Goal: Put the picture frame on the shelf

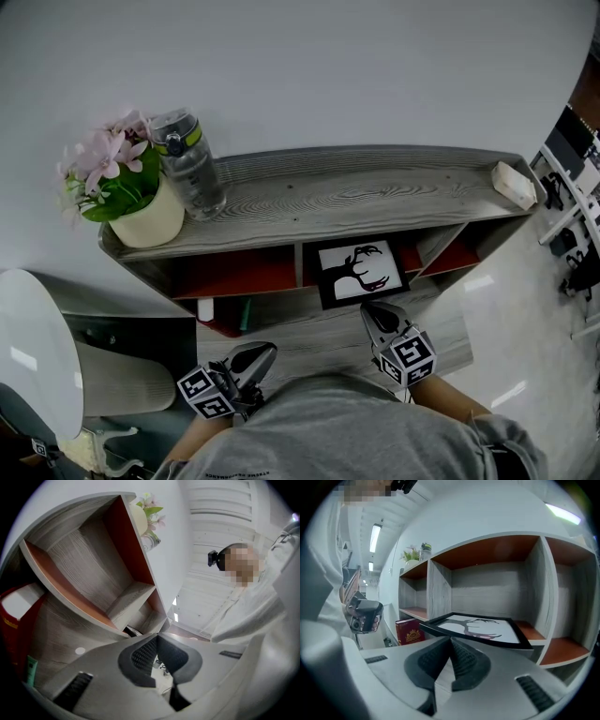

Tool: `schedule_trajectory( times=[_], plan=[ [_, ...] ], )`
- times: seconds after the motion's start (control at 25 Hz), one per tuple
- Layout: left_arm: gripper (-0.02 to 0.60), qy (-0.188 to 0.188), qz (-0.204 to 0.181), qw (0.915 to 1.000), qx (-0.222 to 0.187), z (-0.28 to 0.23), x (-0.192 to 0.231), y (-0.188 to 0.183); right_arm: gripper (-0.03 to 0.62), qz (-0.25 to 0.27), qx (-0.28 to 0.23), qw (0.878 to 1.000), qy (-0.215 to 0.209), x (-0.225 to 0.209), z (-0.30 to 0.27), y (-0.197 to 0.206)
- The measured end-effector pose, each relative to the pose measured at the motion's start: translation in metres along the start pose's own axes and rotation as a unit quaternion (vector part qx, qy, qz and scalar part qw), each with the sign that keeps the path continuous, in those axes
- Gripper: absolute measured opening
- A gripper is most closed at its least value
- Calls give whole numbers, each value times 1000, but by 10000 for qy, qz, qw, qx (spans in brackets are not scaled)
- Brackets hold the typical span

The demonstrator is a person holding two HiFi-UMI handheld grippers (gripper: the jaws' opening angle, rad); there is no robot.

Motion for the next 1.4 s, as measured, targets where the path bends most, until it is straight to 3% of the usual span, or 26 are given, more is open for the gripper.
schedule_trajectory(
  times=[1.4],
  plan=[
    [9, -26, -76, 10000, -20, -2, -6, 1, -9, -177, -22, 9998, -93, -24, -29, -7]
  ],
)
Point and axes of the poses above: the fingertips, and each gripper's own axes: z backward along the fingers, x to its left, y out of its underside, the point moved 9 cm from there along z, backward along the fingers, and after that the axes turned 12 degrees about z, right-handed, at the moved point
